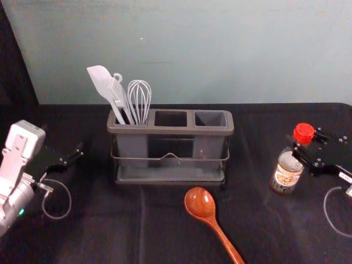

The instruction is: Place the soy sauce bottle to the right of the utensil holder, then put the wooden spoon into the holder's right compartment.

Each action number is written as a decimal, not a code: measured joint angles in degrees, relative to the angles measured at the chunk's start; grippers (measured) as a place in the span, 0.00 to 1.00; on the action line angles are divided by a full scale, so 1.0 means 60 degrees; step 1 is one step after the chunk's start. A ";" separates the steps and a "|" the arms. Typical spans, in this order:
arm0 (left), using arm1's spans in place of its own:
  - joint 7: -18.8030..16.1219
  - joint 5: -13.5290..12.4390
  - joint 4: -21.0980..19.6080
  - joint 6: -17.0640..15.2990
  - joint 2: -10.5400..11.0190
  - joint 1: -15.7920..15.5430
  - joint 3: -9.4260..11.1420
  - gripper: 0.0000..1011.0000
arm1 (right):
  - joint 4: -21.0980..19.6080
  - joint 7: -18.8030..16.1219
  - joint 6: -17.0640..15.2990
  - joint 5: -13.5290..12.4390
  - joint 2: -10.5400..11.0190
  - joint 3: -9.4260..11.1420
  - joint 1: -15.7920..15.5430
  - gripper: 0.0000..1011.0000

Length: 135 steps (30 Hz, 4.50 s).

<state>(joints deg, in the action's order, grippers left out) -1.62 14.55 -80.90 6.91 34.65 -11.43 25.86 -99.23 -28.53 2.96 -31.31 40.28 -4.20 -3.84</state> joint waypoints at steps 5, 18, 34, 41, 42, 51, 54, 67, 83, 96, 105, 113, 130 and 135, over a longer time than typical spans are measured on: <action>0.0000 0.0000 0.0000 0.0000 0.0000 0.0001 0.0000 1.00 | 0.0565 -0.0035 -0.0174 0.0156 -0.0202 -0.0360 0.0807 0.38; 0.0001 0.0000 0.0000 0.0000 0.0000 0.0000 0.0000 1.00 | 0.1603 -0.0127 -0.0200 0.0510 -0.0779 -0.1146 0.2198 0.38; 0.0001 0.0000 0.0000 0.0000 0.0000 0.0000 0.0000 1.00 | 0.2302 -0.0120 -0.0113 0.0663 -0.1229 -0.1549 0.2715 0.38; 0.0000 0.0000 0.0000 0.0000 0.0000 0.0001 0.0000 1.00 | 0.2675 -0.0122 0.0041 0.0843 -0.1376 -0.1706 0.2895 0.38; 0.0000 0.0000 0.0000 0.0000 0.0000 0.0000 0.0000 1.00 | 0.2714 -0.0124 0.0066 0.0864 -0.1389 -0.1721 0.2917 0.38; 0.0000 0.0000 0.0000 0.0000 0.0000 0.0000 0.0000 1.00 | 0.3252 -0.0282 0.0313 0.0983 -0.1595 -0.1856 0.3166 0.38; 0.0000 -0.0001 -0.0001 0.0000 0.0000 0.0001 0.0000 1.00 | 0.3399 -0.0319 0.0378 0.1017 -0.1638 -0.1886 0.3228 0.38; 0.0000 0.0000 0.0000 0.0000 0.0000 0.0000 0.0000 1.00 | 0.3673 -0.0510 0.0514 0.1125 -0.1704 -0.1992 0.3367 0.38; 0.0000 0.0000 0.0000 0.0000 0.0000 0.0001 0.0000 1.00 | 0.3718 -0.0569 0.0444 0.1078 -0.1709 -0.2013 0.3391 0.38; 0.0000 0.0000 0.0000 0.0000 0.0000 0.0001 0.0001 1.00 | 0.3720 -0.0572 0.0402 0.1094 -0.1706 -0.2021 0.3379 0.56; 0.0000 0.0000 0.0000 0.0000 0.0000 0.0000 0.0000 1.00 | 0.3718 -0.0571 0.0417 0.1094 -0.1706 -0.2016 0.3378 0.86; 0.0000 0.0000 0.0000 0.0000 0.0000 0.0000 0.0000 1.00 | 0.3713 -0.0569 0.0425 0.1094 -0.1707 -0.2013 0.3378 0.99; 0.0001 0.0000 0.0000 0.0000 0.0000 0.0001 0.0000 1.00 | 0.2280 0.0084 0.0368 0.1303 -0.1273 -0.1426 0.2454 0.99; 0.0000 0.0000 0.0000 0.0000 0.0000 0.0001 0.0000 1.00 | 0.1738 0.0193 0.0473 0.1282 -0.1154 -0.1125 0.2055 0.99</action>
<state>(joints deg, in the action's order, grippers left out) -1.62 14.55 -80.90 6.90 34.65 -11.43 25.86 -88.80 -27.38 5.80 -23.62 33.36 -10.95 8.49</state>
